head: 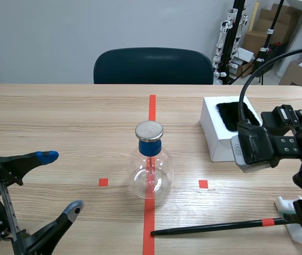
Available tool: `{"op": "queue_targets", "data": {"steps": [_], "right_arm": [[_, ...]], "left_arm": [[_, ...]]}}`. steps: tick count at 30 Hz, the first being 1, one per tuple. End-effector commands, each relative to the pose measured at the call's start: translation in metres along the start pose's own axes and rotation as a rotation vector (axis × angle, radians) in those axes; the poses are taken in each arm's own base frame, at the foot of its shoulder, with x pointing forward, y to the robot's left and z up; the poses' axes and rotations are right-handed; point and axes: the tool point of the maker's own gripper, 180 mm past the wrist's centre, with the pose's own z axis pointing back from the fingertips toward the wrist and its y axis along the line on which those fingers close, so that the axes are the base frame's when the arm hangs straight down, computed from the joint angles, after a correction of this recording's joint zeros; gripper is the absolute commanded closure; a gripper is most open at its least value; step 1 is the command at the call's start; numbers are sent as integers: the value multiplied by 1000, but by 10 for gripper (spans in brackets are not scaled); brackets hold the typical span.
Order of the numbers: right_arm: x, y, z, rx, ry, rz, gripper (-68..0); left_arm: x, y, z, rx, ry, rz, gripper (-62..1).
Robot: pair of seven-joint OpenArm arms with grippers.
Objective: Do the electroscope experiment. pick up the black charging rod
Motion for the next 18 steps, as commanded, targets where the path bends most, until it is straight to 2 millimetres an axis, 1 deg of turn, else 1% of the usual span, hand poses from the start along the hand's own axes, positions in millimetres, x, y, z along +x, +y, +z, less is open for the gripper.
{"op": "queue_targets", "data": {"steps": [1, 5, 11, 18], "right_arm": [[-5, -7, 2, -16, 5, 2, -679], [-8, -12, -1, -42, -2, 21, -679], [-8, -14, -2, -59, -2, 41, -679], [-17, 1, -13, -48, 44, 98, -679]], "left_arm": [[8, 5, -1, 11, -34, -13, -623], [8, 5, -1, 11, -34, -13, -623], [8, 5, -1, 11, -34, -13, -623], [8, 5, -1, 11, -34, -14, -623]]}}
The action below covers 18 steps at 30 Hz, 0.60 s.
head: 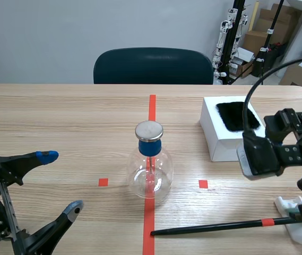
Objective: Do the electroscope experiment. pick up the black charging rod
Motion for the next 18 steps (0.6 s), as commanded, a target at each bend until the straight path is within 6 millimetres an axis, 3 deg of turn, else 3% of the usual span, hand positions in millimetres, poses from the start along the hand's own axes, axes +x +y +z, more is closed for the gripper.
{"op": "queue_targets", "data": {"steps": [1, 11, 18], "right_arm": [[2, 3, 2, 8, -9, 15, -679], [5, 27, -8, 74, -8, 41, -679], [2, 26, -16, 49, -19, 108, -679]], "left_arm": [[8, 5, -1, 11, -32, -14, -623], [8, 5, -1, 11, -32, -14, -623], [8, 5, -1, 11, -32, -14, -623]]}}
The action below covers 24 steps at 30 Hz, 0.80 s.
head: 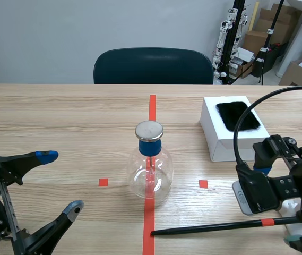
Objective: Do the electroscope experiment. pick up the black charging rod
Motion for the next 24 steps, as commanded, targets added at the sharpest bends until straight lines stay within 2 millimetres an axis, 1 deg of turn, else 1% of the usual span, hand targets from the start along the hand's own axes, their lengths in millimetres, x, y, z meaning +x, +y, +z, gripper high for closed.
{"op": "queue_targets", "data": {"steps": [1, 3, 7, 18, 24], "right_arm": [[-9, -6, 2, -10, 17, -1, -679], [-11, -6, 0, -9, 12, 1, -679], [-13, 1, -6, 9, 6, 22, -679], [-8, 14, -18, 74, -24, 65, -679], [-8, 15, -28, 100, -27, 52, -679]], "left_arm": [[8, 5, -1, 11, -31, -14, -623], [8, 5, -1, 11, -31, -14, -623], [8, 5, -1, 11, -32, -14, -623], [8, 5, -1, 11, -31, -14, -623], [8, 5, -1, 11, -32, -14, -623]]}}
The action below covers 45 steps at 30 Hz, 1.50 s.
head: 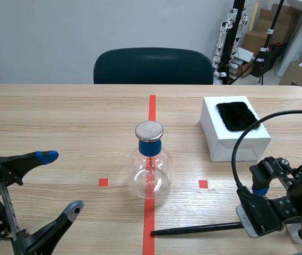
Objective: Do the electroscope experiment. pick up the black charging rod
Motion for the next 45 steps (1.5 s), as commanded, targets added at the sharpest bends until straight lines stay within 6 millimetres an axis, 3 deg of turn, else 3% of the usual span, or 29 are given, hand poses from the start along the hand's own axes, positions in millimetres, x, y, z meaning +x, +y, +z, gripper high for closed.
{"op": "queue_targets", "data": {"steps": [1, 8, 21, 45], "right_arm": [[-4, -11, 4, -16, 0, -12, -679], [3, -19, 6, -3, -46, -97, -679], [13, -15, 3, 47, -38, -175, -679], [3, -14, -10, 78, 29, -212, -679]], "left_arm": [[8, 5, -1, 11, -31, -14, -623], [8, 5, -1, 11, -31, -14, -623], [8, 5, -1, 11, -31, -14, -623], [8, 5, -1, 11, -31, -14, -623]]}}
